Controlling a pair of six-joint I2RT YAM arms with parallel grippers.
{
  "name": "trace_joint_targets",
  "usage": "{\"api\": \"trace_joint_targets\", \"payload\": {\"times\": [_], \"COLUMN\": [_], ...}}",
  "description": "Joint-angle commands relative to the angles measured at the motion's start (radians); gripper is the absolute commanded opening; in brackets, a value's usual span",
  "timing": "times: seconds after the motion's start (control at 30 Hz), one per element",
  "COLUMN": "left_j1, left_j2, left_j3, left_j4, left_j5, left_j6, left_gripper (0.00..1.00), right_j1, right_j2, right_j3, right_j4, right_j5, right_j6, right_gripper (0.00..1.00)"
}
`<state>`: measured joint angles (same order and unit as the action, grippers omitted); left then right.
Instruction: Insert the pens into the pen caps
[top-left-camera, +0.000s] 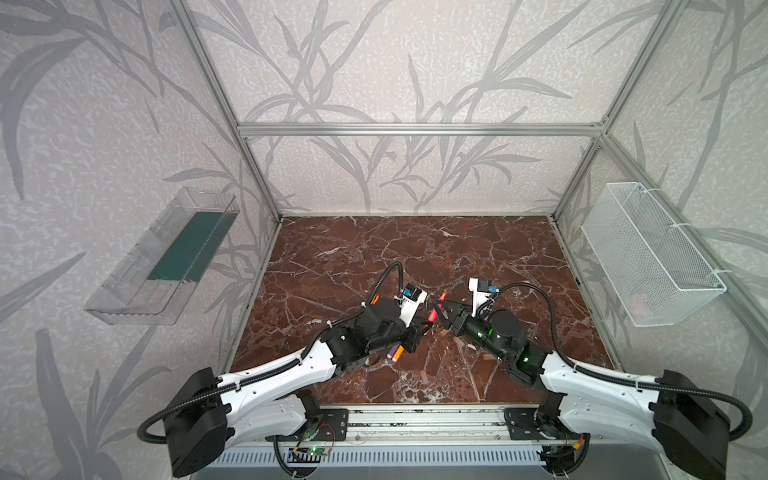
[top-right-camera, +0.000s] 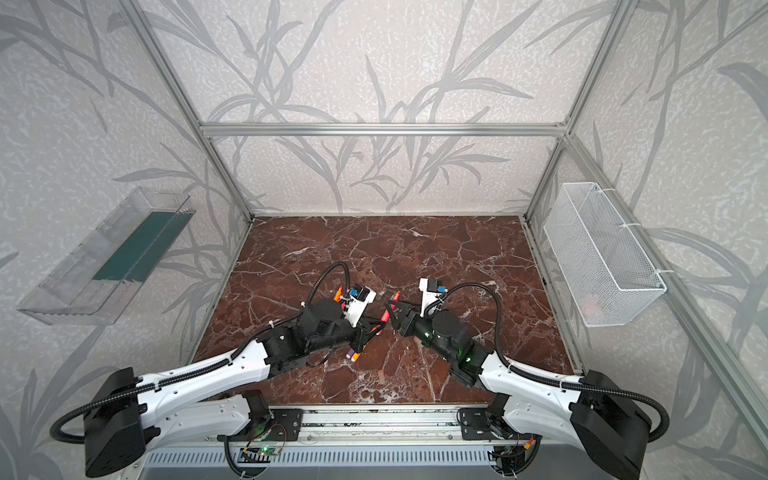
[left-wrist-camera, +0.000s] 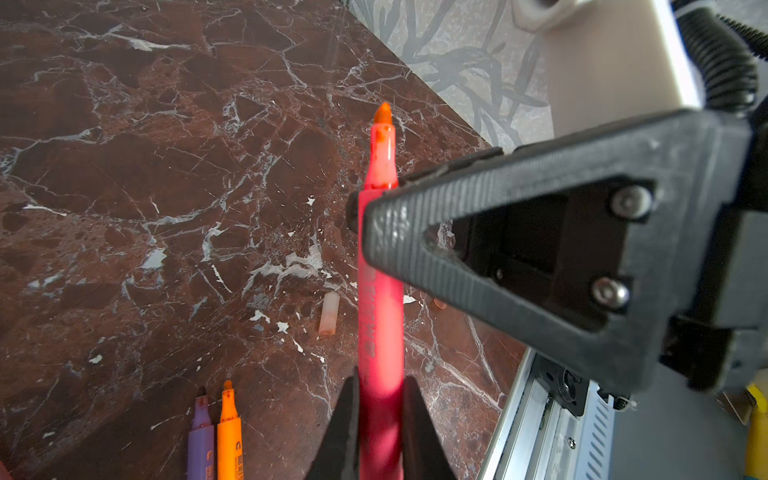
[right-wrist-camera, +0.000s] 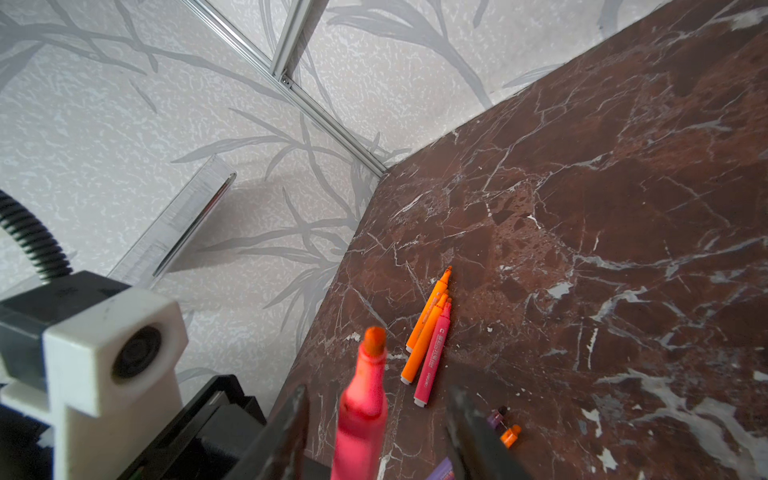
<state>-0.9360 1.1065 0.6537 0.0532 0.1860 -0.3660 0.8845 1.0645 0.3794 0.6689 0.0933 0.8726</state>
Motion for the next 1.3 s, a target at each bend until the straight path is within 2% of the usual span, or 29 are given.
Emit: {"api": "trace_joint_targets", "payload": {"times": [0.0, 0.07, 0.23, 0.37, 0.43, 0.57, 0.67, 0.9, 1.17, 1.27], "left_j1": [-0.001, -0.001, -0.002, -0.001, -0.001, -0.001, -0.001, -0.002, -0.001, 0.0], "left_j2": [-0.004, 0.002, 0.009, 0.002, -0.006, -0.029, -0.044, -0.05, -0.045, -0.04], "left_j3": [-0.007, -0.006, -0.003, -0.008, -0.016, -0.041, -0.052, -0.057, -0.067, -0.068], "left_j4": [0.023, 0.027, 0.028, 0.036, 0.041, 0.068, 0.081, 0.095, 0.114, 0.12], "left_j5": [0.028, 0.035, 0.029, 0.032, 0.022, 0.002, -0.016, -0.043, -0.054, -0.056], "left_j6": [0.019, 0.019, 0.023, 0.027, 0.03, 0.033, 0.033, 0.032, 0.033, 0.034], "left_gripper": [0.09, 0.09, 0.09, 0.1, 0.16, 0.36, 0.42, 0.43, 0.34, 0.33], "right_j1": [0.007, 0.007, 0.008, 0.013, 0.014, 0.037, 0.072, 0.126, 0.133, 0.167], "right_j2": [0.022, 0.04, 0.065, 0.08, 0.083, 0.083, 0.083, 0.12, 0.171, 0.176], "right_j3": [0.037, 0.044, 0.065, 0.072, 0.076, 0.078, 0.078, 0.078, 0.078, 0.078], "right_j4": [0.03, 0.041, 0.037, 0.037, 0.031, 0.037, 0.046, 0.13, 0.207, 0.218], "right_j5": [0.017, 0.009, -0.003, -0.006, -0.006, 0.01, 0.041, 0.072, 0.082, 0.085], "right_j6": [0.011, 0.017, 0.031, 0.039, 0.041, 0.04, 0.034, 0.046, 0.063, 0.068], "right_gripper": [0.49, 0.48, 0.32, 0.16, 0.09, 0.02, 0.0, 0.0, 0.0, 0.0]}}
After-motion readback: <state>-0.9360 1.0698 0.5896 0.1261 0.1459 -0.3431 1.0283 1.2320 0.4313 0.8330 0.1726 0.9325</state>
